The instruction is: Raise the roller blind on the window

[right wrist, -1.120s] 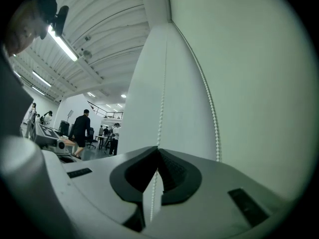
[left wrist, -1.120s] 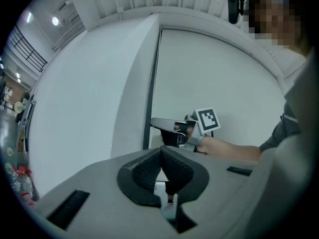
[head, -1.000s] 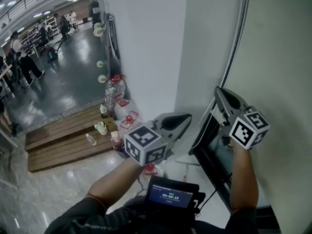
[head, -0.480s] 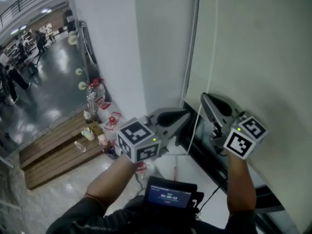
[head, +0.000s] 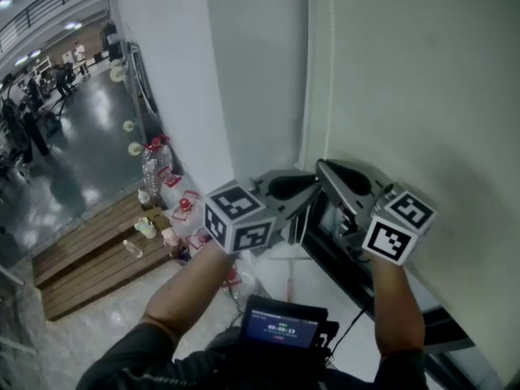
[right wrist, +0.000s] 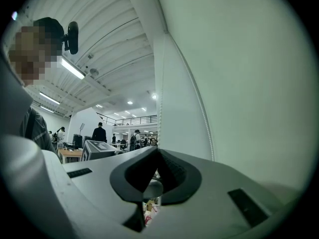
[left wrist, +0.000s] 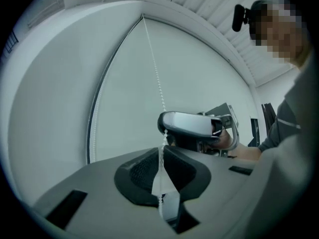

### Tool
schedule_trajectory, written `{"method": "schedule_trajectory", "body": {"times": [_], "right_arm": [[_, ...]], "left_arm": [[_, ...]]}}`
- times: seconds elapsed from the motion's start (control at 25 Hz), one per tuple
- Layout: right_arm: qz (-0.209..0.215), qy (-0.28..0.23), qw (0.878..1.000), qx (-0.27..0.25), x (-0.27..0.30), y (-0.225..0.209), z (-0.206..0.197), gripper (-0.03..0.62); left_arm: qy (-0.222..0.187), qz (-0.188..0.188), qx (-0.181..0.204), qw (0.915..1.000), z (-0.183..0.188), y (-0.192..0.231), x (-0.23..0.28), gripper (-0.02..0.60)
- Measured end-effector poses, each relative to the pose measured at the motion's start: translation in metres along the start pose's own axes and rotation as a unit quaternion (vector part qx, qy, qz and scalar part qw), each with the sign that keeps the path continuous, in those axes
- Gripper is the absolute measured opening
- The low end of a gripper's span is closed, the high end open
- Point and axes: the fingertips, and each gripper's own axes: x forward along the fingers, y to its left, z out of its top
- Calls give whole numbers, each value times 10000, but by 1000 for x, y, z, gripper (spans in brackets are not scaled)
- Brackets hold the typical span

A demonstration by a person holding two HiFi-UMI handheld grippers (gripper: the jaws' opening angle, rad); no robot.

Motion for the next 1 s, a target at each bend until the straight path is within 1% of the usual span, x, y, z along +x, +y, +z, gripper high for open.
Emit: {"method": "schedule_trajectory", "body": {"times": [0.08, 0.24, 0.32, 0.52, 0.88, 1.0], "right_arm": [[13, -8, 10000, -7, 2, 2, -1, 0], [44, -3, 10000, -18, 7, 4, -3, 0], [45, -36, 10000, -18, 9, 5, -4, 0], [53, -186, 9998, 53, 9, 13, 0, 0], [-10, -252, 9997, -77, 19, 13, -13, 0], [-56, -149, 9997, -211, 23, 12, -19, 0]], "left_arm": [[-20, -21, 13, 10000, -2, 0, -3, 2], [-132, -203, -197, 9995, -3, -4, -6, -3], [-173, -236, -233, 9993, -4, -4, -8, -3], [-201, -256, -135, 9994, 2, -9, -16, -3], [-286, -207, -187, 9992, -10, 0, -22, -3], [-114, -119, -45, 9999, -16, 2, -23, -4]]}}
